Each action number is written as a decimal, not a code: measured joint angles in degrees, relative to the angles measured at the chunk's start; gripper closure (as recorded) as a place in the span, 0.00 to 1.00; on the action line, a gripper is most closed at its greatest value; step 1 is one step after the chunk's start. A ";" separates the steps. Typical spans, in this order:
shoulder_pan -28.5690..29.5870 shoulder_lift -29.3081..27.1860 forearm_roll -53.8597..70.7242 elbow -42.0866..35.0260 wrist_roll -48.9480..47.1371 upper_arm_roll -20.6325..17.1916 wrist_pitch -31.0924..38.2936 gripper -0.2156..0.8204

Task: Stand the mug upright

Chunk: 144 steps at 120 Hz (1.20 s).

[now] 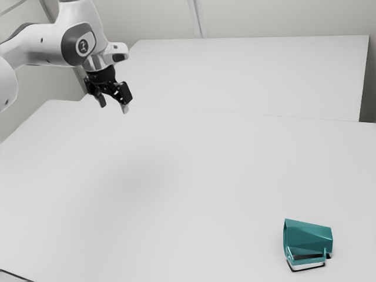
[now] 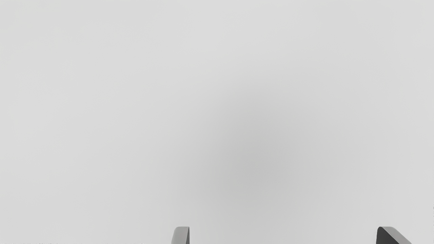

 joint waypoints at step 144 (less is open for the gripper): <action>-42.13 -7.74 -40.41 -31.49 -12.16 16.14 17.35 0.21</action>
